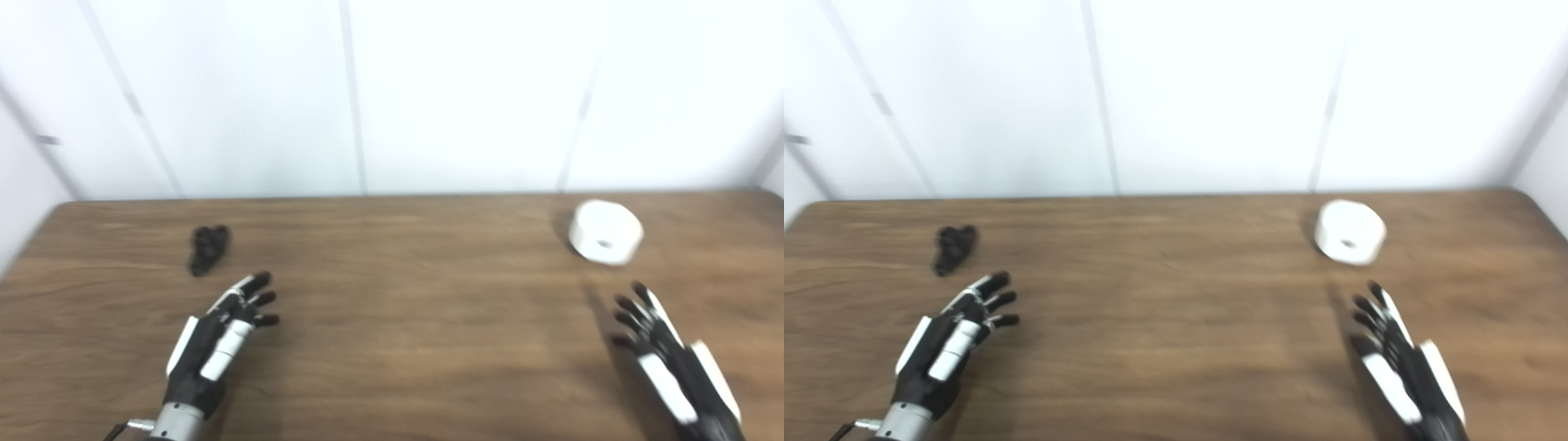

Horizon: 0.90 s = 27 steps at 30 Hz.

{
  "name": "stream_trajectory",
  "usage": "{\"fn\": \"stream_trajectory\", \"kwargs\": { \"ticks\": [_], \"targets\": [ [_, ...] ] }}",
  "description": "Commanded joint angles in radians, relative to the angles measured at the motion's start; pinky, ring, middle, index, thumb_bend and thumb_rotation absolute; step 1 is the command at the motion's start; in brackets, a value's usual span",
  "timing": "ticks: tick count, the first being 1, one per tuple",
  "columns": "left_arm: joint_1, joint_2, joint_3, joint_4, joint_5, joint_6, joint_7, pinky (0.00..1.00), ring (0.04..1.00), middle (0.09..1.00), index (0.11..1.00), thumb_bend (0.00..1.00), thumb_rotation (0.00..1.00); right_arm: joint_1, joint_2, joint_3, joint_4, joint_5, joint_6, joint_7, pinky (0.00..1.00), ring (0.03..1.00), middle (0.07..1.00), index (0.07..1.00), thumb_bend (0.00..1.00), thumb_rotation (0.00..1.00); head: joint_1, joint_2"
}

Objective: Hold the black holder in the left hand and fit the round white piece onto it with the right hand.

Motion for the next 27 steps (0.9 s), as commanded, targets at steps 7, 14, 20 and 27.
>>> {"fn": "stream_trajectory", "kwargs": {
  "ticks": [7,14,20,27],
  "targets": [
    [-0.079,0.087,0.087,-0.234,0.417,-0.208,0.163,0.50,0.664,0.738,0.694,0.76,0.62,-0.022,0.015,0.026,0.058,0.013,-0.045,0.016,0.84,0.929,0.960,1.000,0.60,0.95,0.100,-0.056],
    [-0.148,0.099,0.196,-0.280,0.758,-0.170,0.274,0.55,0.698,0.744,0.701,0.81,0.74,-0.035,0.012,0.021,0.088,-0.031,-0.062,-0.012,0.76,0.880,0.945,0.999,0.66,1.00,0.205,-0.095],
    [-0.180,0.095,0.211,-0.359,0.966,0.040,0.167,0.54,0.753,0.859,0.805,0.85,0.72,-0.048,-0.008,0.005,0.117,0.002,-0.073,-0.003,0.81,0.896,0.949,1.000,0.66,1.00,0.301,-0.103],
    [-0.241,0.090,0.152,-0.374,1.168,0.243,-0.028,0.74,0.910,0.964,0.899,0.96,0.72,-0.053,-0.043,-0.020,0.132,0.046,-0.048,0.021,0.87,0.928,0.952,1.000,0.73,1.00,0.402,-0.115]
  ]
}}
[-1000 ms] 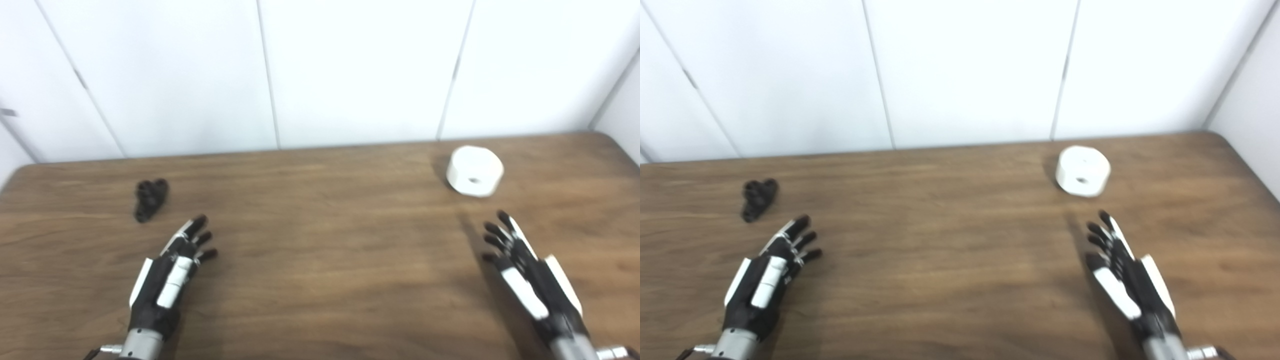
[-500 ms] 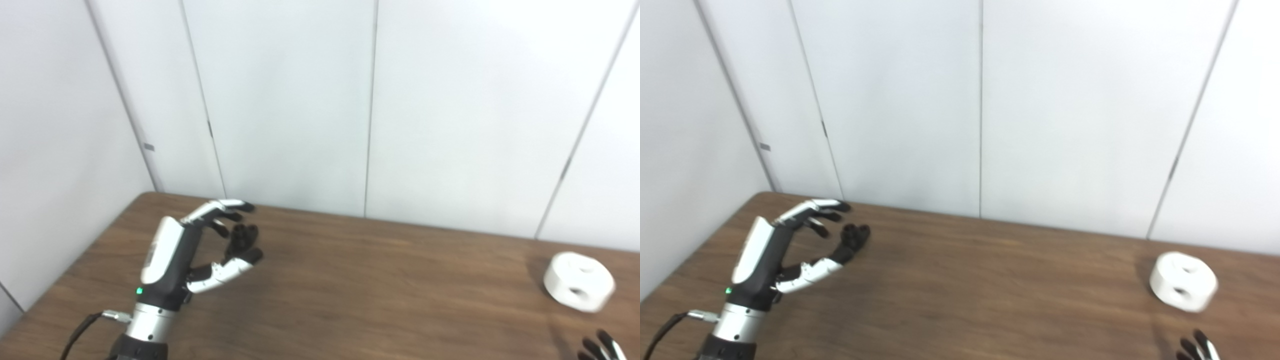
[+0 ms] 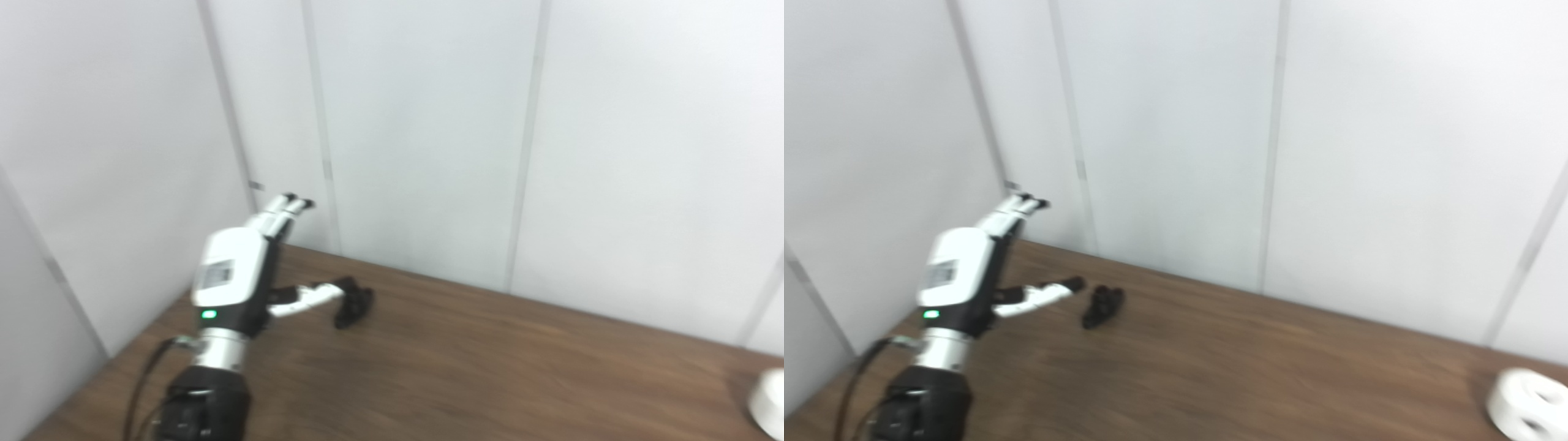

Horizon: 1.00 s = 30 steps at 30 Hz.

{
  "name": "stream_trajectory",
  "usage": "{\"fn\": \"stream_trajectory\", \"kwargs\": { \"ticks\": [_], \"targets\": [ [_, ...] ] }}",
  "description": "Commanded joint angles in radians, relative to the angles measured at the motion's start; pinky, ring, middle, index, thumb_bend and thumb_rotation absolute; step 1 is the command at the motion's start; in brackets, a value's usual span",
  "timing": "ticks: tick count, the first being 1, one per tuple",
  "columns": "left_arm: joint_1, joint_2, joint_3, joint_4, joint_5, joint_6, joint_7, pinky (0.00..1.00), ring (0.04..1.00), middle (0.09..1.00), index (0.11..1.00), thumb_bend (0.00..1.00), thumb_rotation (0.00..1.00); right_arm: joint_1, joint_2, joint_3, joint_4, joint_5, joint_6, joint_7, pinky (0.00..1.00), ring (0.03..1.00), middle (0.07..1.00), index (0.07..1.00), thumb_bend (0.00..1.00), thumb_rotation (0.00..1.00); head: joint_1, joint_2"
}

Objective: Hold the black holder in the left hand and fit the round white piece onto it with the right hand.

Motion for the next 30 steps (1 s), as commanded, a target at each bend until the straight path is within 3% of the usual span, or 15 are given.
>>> {"fn": "stream_trajectory", "kwargs": {
  "ticks": [1,6,10,15,20,24,30],
  "targets": [
    [-0.053,0.017,-0.016,0.003,0.076,0.046,-0.041,0.75,0.918,0.973,0.905,0.98,0.73,-0.001,-0.031,-0.007,0.026,0.005,0.037,0.025,0.88,0.929,0.955,1.000,0.73,1.00,0.001,-0.002],
    [-0.072,0.009,-0.046,0.105,0.174,0.139,-0.091,0.86,0.975,1.000,0.905,1.00,0.73,0.006,-0.041,-0.018,-0.002,0.022,0.086,0.038,0.99,0.959,0.979,1.000,0.72,1.00,0.017,0.005],
    [-0.084,0.006,-0.065,0.229,0.189,0.197,-0.070,0.94,0.990,1.000,0.896,1.00,0.74,0.009,-0.046,-0.027,-0.010,0.037,0.094,0.045,1.00,0.962,0.977,1.000,0.67,1.00,0.017,0.014],
    [-0.120,-0.059,-0.073,0.399,0.169,0.244,0.029,1.00,1.000,1.000,0.878,1.00,0.63,0.015,-0.048,-0.036,-0.025,0.055,0.111,0.054,1.00,0.978,0.985,1.000,0.66,1.00,0.003,0.024],
    [-0.148,-0.122,-0.066,0.517,0.132,0.246,0.128,1.00,1.000,1.000,0.866,1.00,0.67,0.018,-0.053,-0.035,-0.045,0.038,0.132,0.050,1.00,0.972,0.982,1.000,0.64,1.00,-0.016,0.033],
    [-0.171,-0.173,-0.045,0.593,0.119,0.246,0.175,1.00,1.000,1.000,0.871,1.00,0.67,0.015,-0.057,-0.035,-0.015,0.031,0.098,0.046,1.00,0.962,0.976,1.000,0.68,1.00,-0.027,0.035],
    [-0.205,-0.209,-0.040,0.723,0.087,0.246,0.277,1.00,1.000,1.000,0.858,1.00,0.65,0.019,-0.057,-0.036,-0.003,0.031,0.066,0.045,1.00,0.955,0.975,1.000,0.69,1.00,-0.045,0.044]
  ]
}}
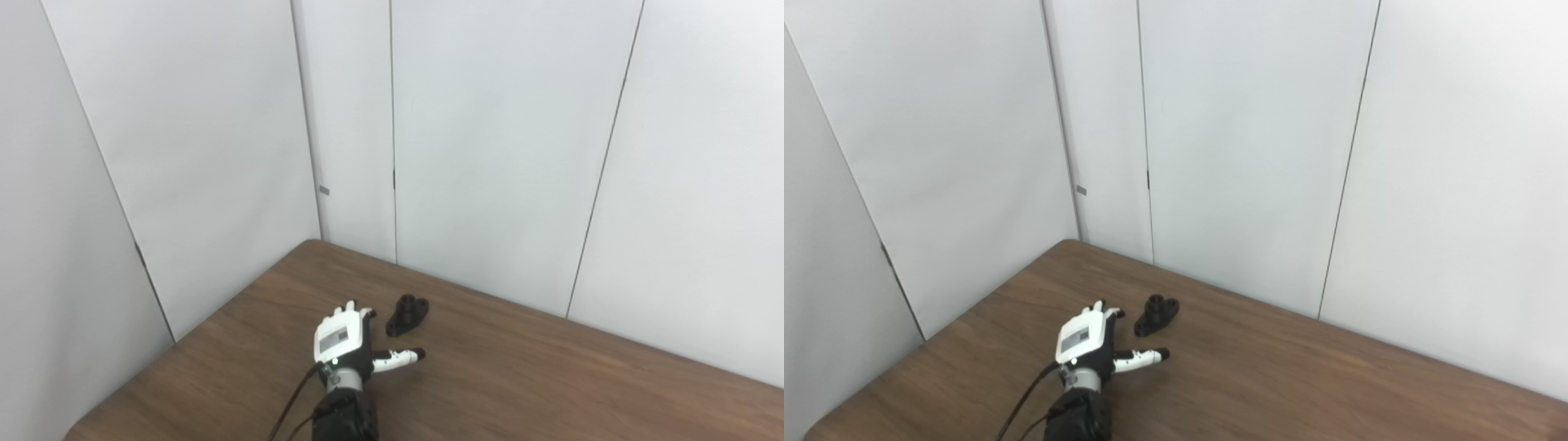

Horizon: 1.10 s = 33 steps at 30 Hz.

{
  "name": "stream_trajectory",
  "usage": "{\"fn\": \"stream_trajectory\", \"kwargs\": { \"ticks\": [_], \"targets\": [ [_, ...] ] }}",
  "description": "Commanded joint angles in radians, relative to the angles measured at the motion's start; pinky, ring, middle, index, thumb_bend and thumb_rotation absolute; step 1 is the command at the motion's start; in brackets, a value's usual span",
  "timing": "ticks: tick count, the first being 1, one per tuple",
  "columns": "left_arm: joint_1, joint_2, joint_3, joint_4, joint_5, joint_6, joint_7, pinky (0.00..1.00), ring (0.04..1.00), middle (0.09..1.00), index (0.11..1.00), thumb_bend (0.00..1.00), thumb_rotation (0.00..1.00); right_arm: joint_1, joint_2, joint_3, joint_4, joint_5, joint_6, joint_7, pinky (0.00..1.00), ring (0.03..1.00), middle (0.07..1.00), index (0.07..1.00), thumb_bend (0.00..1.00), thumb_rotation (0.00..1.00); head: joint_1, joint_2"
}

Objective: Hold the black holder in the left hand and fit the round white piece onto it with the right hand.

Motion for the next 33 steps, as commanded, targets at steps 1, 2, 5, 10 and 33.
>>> {"fn": "stream_trajectory", "kwargs": {
  "ticks": [1,2,5,10,33],
  "targets": [
    [-0.060,0.000,0.009,0.020,-0.004,0.004,0.057,1.00,1.000,1.000,0.858,1.00,0.64,0.016,-0.020,-0.009,0.015,-0.026,0.016,0.000,1.00,0.957,0.976,1.000,0.69,1.00,-0.003,0.002],
    [-0.069,-0.007,0.014,0.043,-0.003,0.004,0.072,1.00,1.000,1.000,0.857,1.00,0.64,0.018,-0.020,-0.009,0.008,-0.024,0.021,0.001,1.00,0.959,0.979,1.000,0.70,1.00,-0.007,0.005],
    [-0.088,-0.022,0.019,0.101,-0.021,0.004,0.129,1.00,1.000,1.000,0.844,1.00,0.62,0.025,-0.017,-0.010,-0.010,-0.019,0.035,0.001,1.00,0.963,0.982,1.000,0.72,1.00,-0.018,0.013],
    [-0.113,-0.034,0.016,0.184,-0.093,0.004,0.216,1.00,1.000,1.000,0.855,1.00,0.57,0.031,-0.015,-0.015,-0.015,-0.016,0.034,-0.003,1.00,0.968,0.987,1.000,0.73,1.00,-0.029,0.021],
    [-0.153,0.029,-0.090,0.394,-0.259,0.003,0.428,1.00,1.000,1.000,0.794,1.00,0.50,0.066,-0.011,-0.035,-0.059,-0.005,0.043,-0.006,1.00,0.968,0.982,1.000,0.73,1.00,-0.080,0.059]
  ]
}}
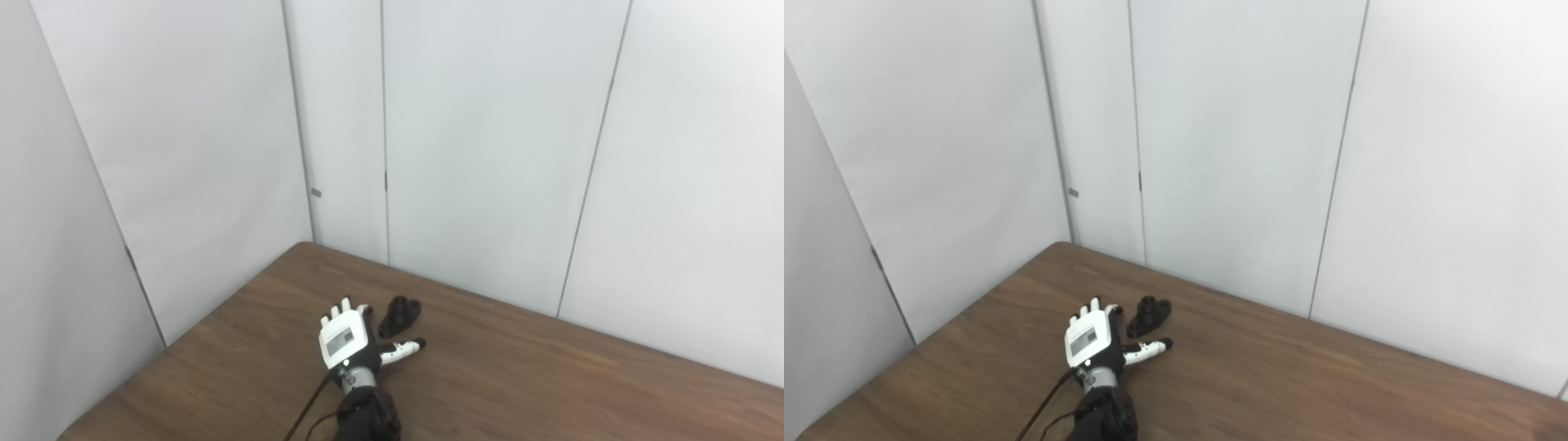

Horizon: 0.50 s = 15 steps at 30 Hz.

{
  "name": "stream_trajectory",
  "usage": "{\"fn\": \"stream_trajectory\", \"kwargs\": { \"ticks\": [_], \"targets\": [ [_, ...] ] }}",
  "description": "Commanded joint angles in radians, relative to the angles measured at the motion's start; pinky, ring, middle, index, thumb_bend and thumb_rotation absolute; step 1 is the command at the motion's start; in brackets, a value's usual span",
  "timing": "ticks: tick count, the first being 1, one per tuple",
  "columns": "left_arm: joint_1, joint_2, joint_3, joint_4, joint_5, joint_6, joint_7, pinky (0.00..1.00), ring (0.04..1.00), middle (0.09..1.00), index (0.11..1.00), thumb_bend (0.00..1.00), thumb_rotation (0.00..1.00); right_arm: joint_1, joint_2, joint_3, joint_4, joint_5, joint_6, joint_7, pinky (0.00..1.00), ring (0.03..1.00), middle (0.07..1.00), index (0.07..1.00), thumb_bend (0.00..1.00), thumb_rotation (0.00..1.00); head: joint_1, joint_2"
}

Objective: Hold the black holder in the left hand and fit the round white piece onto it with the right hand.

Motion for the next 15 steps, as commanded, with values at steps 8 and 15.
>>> {"fn": "stream_trajectory", "kwargs": {
  "ticks": [8,15],
  "targets": [
    [0.005,0.026,-0.041,0.070,-0.045,0.003,0.073,1.00,0.983,0.948,0.528,0.71,0.17,0.014,-0.004,-0.019,0.004,-0.005,0.000,-0.007,0.99,0.964,0.973,1.000,0.68,1.00,-0.005,0.002],
    [0.013,0.040,-0.074,0.076,-0.067,0.004,0.106,0.99,0.958,0.890,0.482,0.52,0.05,0.014,0.004,-0.020,-0.006,-0.006,0.014,-0.011,1.00,0.966,0.969,1.000,0.68,1.00,-0.010,0.003]
  ]
}}
